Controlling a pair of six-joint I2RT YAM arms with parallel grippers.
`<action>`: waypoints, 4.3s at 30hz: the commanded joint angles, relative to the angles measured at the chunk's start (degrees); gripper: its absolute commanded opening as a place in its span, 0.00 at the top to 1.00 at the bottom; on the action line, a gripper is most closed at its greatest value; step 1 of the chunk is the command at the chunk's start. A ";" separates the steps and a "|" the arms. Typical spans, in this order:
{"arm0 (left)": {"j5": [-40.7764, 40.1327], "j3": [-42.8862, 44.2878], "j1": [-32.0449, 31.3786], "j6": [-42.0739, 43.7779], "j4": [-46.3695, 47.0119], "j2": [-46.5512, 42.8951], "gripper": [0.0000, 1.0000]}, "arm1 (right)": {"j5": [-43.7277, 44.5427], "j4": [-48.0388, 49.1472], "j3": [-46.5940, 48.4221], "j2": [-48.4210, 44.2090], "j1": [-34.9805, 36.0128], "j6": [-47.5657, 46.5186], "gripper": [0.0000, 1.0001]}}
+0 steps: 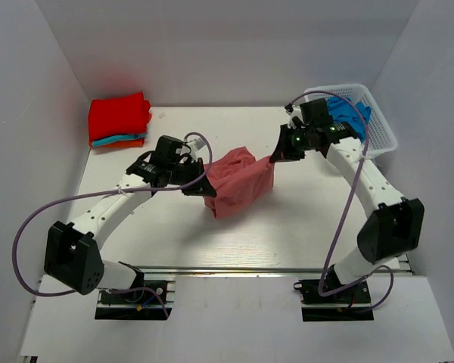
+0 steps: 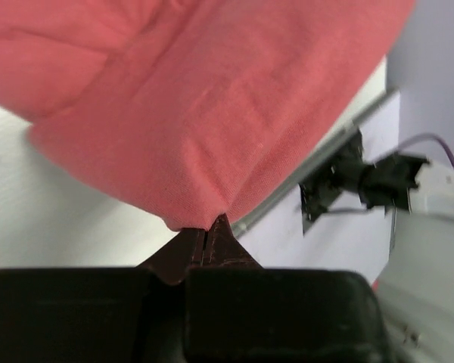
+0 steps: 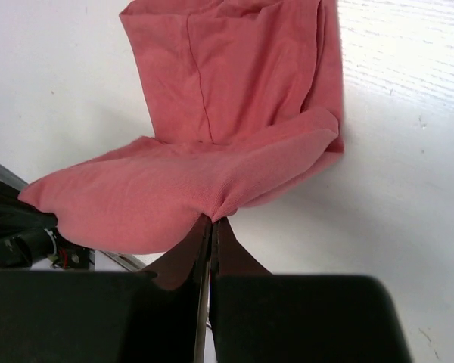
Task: Fold and stack the t-shirts
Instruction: Fold the long partially folded tshirt into a neat square, then smooth out wrinkles on the folded tshirt, then put the neatly folded tshirt into the corner of the board with the left arm
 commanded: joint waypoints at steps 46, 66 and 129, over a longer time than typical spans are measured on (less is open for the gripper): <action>-13.63 15.24 14.62 -5.89 25.36 25.16 0.00 | -4.44 31.36 21.48 34.24 0.20 4.65 0.10; -4.56 11.11 11.80 -4.84 31.68 32.90 0.00 | -22.54 36.80 12.93 33.87 3.45 6.05 0.10; -27.30 20.41 4.69 5.53 8.50 47.48 0.42 | 4.96 47.27 -29.16 -3.82 -3.49 8.96 0.10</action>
